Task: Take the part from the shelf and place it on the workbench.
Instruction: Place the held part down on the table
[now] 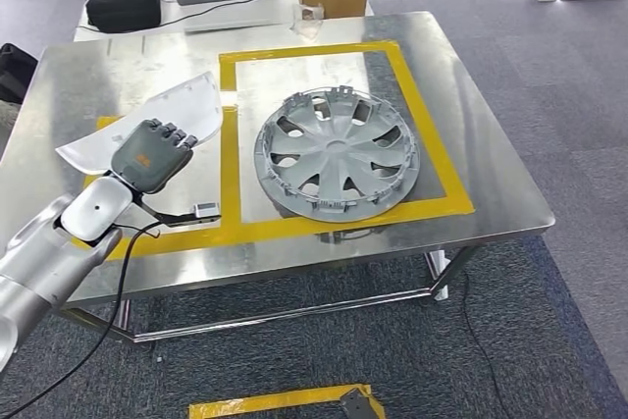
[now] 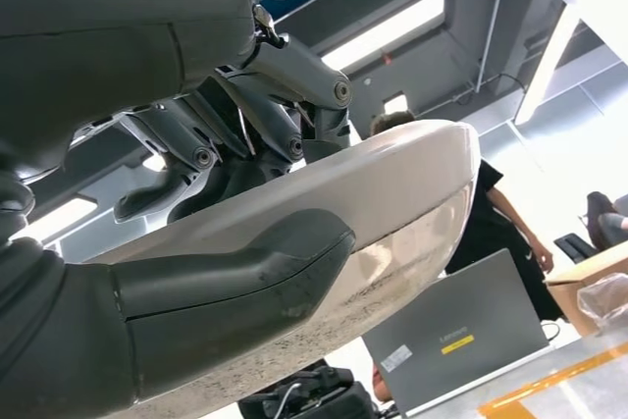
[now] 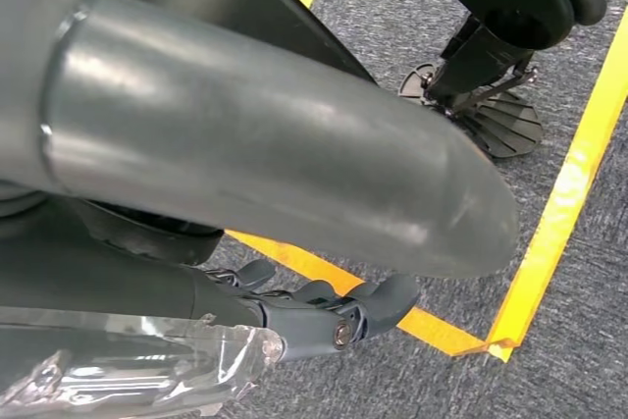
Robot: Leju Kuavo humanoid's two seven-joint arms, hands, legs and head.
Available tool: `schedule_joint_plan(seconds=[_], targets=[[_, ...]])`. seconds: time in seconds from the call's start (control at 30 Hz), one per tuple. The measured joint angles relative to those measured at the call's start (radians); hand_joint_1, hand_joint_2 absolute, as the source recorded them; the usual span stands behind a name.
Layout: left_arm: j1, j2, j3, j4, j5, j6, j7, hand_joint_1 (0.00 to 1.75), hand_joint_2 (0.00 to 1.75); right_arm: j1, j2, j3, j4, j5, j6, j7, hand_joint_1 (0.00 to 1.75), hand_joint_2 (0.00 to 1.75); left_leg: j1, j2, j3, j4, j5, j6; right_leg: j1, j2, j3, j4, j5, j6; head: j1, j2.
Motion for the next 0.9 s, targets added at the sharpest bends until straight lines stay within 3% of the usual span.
schedule_joint_plan(seconds=[0.1, 0.23, 0.9], targets=[[0.000, 0.001, 0.000, 0.004, 0.000, 0.002, 0.002, 0.00, 1.75, 0.000, 0.000, -0.001, 0.000, 0.003, 0.002, -0.001, 0.00, 0.00, 0.001, 0.000, 0.000, 0.000, 0.002, 0.001, 0.001, 0.000, 0.001, 0.001, 0.001, 0.001, 0.000, 0.000], [0.000, 0.005, 0.001, 0.005, 0.009, 0.002, 0.005, 0.00, 0.00, 0.000, 0.000, -0.003, 0.000, 0.005, 0.005, -0.001, 0.00, 0.00, 0.001, 0.000, 0.001, 0.000, 0.003, 0.001, 0.002, 0.000, 0.001, 0.005, 0.001, 0.001, 0.000, 0.000], [-0.005, 0.033, 0.008, 0.005, 0.005, -0.018, 0.025, 0.00, 0.00, -0.005, 0.000, -0.006, 0.000, 0.020, 0.012, 0.003, 0.00, 0.00, 0.001, 0.000, 0.002, 0.000, 0.004, -0.001, 0.003, 0.000, 0.001, 0.008, 0.000, -0.001, 0.000, 0.000]])
